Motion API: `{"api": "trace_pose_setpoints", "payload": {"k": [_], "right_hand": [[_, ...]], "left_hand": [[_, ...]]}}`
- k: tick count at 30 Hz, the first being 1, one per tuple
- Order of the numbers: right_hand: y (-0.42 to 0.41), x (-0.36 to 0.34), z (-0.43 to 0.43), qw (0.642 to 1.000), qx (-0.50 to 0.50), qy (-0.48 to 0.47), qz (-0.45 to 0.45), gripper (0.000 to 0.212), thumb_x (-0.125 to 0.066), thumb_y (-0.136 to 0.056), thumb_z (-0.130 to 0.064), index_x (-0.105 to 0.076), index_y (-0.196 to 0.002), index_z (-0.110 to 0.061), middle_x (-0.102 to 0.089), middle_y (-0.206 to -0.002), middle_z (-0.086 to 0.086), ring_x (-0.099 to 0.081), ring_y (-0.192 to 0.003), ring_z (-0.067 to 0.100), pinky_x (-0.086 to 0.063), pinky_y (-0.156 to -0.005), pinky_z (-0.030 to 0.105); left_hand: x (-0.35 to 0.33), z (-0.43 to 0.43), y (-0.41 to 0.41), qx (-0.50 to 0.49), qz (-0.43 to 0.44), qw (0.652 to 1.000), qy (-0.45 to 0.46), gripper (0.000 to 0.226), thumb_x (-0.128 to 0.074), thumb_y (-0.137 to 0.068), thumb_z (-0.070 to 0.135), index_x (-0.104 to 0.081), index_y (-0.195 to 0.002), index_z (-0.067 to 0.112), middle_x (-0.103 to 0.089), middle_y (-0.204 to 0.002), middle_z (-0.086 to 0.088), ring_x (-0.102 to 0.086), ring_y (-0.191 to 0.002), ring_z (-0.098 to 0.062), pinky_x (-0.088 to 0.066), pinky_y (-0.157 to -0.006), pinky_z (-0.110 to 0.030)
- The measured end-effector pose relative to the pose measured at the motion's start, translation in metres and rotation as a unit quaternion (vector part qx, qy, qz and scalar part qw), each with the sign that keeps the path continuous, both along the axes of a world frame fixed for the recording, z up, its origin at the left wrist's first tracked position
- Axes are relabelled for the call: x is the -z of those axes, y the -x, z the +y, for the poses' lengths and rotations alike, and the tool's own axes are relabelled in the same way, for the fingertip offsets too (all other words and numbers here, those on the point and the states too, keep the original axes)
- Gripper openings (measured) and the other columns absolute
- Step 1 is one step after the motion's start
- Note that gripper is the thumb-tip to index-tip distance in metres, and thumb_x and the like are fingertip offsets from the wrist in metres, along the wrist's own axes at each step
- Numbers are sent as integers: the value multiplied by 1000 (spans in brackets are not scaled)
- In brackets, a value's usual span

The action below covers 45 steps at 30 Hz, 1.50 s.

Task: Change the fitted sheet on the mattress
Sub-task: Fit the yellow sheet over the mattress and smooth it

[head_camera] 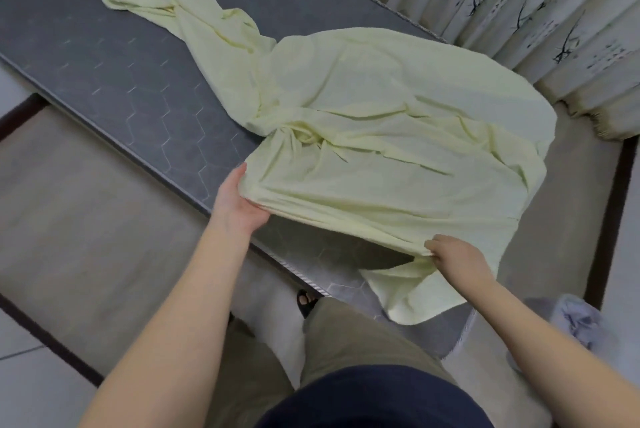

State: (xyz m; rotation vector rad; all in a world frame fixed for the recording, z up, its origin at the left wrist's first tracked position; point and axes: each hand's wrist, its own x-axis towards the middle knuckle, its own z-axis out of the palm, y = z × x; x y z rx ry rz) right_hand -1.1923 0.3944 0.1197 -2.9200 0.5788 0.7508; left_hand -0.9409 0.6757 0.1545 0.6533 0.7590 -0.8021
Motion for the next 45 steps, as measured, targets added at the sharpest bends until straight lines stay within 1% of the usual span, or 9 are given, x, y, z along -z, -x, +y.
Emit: {"api": "trace_pose_setpoints", "payload": {"k": [7,10,13,18,22,27,35,41,45], "right_hand": [[20,-30,29,988,-47,145,38,15,-67,-81,-14,-67,-96,-16,-62,-87,5,-62,-79,27,-41,-48,33],[45,-34,53,954,27,195,226,28,-46,-94,-23,-58,-118,-29,-59,-116,-7,-57,-108,16,-48,-75,28],[27,-37,87,921,219,92,309,40,-41,-98,-17,-52,-137,-19,-53,-138,6,-50,-127,23,-43,-101,32],[-153,-34,191,858,417,-255,-160,32,-48,-97,-6,-62,-126,-5,-58,-135,12,-53,-124,25,-39,-101,31],[-288,-39,272,850,373,-365,-72,59,-61,-90,-46,-51,-135,-9,-57,-133,7,-60,-111,25,-50,-88,35],[-346,-31,295,901,292,-321,0,6,-64,-84,-4,-68,-85,1,-65,-83,7,-63,-73,26,-48,-69,41],[-379,-48,299,820,110,-561,35,55,-65,-85,-1,-22,-56,-21,-15,-61,1,-13,-57,15,-12,-56,32],[-425,-56,291,781,20,-606,150,54,-69,-85,-3,-27,-53,-13,-15,-60,3,-14,-56,16,-16,-55,25],[-468,-61,279,759,-34,-620,198,53,-68,-86,-3,-30,-52,-11,-16,-59,9,-14,-59,27,-17,-58,29]], "left_hand": [[-6,50,-79,32,-53,998,-14,31,-47,-90,6,-63,-115,3,-71,-110,-16,-70,-97,-28,-59,-73,-37],[-8,74,-67,188,-132,968,-96,23,-47,-88,-4,-63,-104,-1,-70,-101,-16,-71,-84,-22,-60,-63,-31],[-2,106,-31,407,-241,861,-189,13,-60,-88,2,-67,-94,-8,-72,-75,-12,-69,-59,-17,-57,-51,-26],[1,121,-27,579,-467,623,-244,48,-58,-92,42,-52,-58,10,-56,-58,-13,-55,-56,-22,-45,-59,-34],[-8,124,-32,627,-555,493,-237,58,-55,-91,50,-32,-49,17,-34,-45,5,-35,-43,-13,-21,-46,-32],[8,149,-87,641,-485,579,-137,27,-60,-92,28,-70,-85,5,-66,-81,-4,-57,-72,-11,-41,-68,-21],[55,171,-246,363,-119,917,-114,42,-49,-100,29,-46,-131,0,-54,-122,-15,-57,-115,-29,-48,-93,-34],[57,143,-311,486,-126,851,-151,13,-72,-85,15,-70,-93,5,-72,-95,-10,-70,-81,-13,-57,-67,-22],[57,120,-328,616,-205,716,-257,27,-76,-80,34,-59,-93,17,-62,-92,0,-63,-81,-12,-51,-56,-23]]}}
